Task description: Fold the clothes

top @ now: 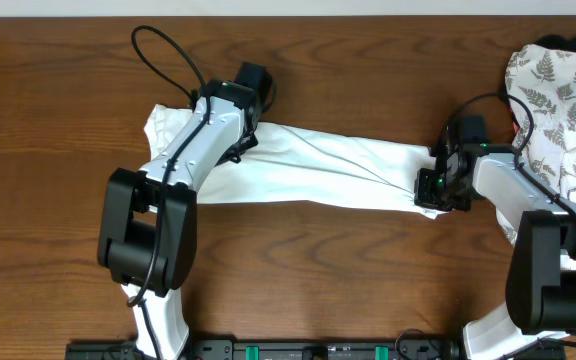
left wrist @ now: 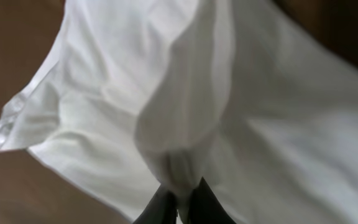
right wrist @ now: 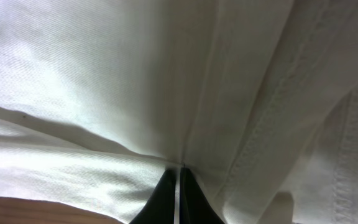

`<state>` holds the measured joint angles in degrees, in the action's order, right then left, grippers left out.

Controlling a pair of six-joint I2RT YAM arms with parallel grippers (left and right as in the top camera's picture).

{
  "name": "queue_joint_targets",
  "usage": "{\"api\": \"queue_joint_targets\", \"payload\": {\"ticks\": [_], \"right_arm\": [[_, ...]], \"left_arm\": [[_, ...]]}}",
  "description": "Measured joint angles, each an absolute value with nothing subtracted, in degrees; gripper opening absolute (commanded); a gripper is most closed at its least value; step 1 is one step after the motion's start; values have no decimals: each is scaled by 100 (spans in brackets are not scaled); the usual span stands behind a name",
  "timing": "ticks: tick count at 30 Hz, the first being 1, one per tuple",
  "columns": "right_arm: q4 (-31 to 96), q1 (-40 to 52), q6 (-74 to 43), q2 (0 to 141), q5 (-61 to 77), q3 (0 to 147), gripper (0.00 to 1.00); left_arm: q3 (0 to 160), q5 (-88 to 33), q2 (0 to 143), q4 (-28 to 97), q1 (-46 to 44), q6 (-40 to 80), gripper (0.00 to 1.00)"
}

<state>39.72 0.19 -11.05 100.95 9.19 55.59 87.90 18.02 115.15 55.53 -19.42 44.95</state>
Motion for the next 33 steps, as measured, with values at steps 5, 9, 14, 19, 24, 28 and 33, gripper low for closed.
{"api": "queue_joint_targets", "payload": {"ticks": [5, 9, 14, 19, 24, 28, 33], "right_arm": [[3972, 19, -1105, 10095, 915, 5559, 4], [3970, 19, -1103, 10095, 906, 5559, 4], [3966, 19, -1105, 10095, 904, 5559, 4], [3957, 19, -1105, 10095, 904, 5559, 4], [3955, 19, -1105, 10095, 902, 5559, 4], [3953, 19, -1103, 10095, 904, 5557, 4], [3951, 19, -1105, 10095, 904, 5555, 4]], "left_arm": [[8790, 1802, 11515, 5892, -1942, 4495, 10], [8788, 1802, 11515, 5981, -1942, 4497, 10], [8687, 1802, 11515, 5981, -1942, 4534, 12], [8401, 1802, 11515, 5986, -1942, 4633, 12], [8189, 1802, 11515, 5935, -1942, 4676, 14], [8012, 1820, 11515, 5798, -1942, 4744, 17], [7780, 1844, 11515, 5736, -1940, 4788, 44]]}}
